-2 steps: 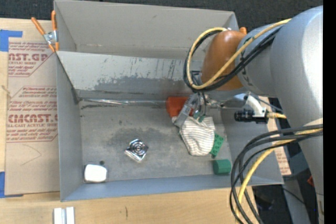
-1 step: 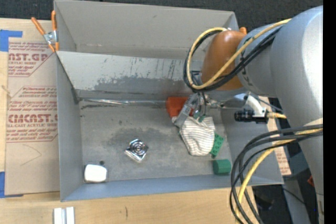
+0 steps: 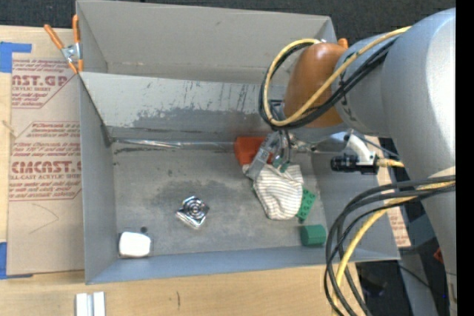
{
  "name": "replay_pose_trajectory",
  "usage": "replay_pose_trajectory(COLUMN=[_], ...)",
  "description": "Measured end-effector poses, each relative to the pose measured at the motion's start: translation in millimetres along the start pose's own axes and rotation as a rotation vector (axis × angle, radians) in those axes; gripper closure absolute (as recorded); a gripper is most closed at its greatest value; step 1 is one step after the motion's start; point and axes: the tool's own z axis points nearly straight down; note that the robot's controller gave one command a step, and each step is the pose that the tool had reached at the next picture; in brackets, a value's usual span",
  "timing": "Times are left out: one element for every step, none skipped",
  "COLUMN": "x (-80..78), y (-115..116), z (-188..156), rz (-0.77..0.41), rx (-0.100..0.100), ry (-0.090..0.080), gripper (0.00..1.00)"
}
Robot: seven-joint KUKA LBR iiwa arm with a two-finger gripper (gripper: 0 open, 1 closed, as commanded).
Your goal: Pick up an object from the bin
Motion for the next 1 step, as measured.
replay_pose_trajectory(x=[0.0], y=[0.0], z=[0.0], rz=[0.000], rx=[0.000], ry=[0.000], gripper=[1.00])
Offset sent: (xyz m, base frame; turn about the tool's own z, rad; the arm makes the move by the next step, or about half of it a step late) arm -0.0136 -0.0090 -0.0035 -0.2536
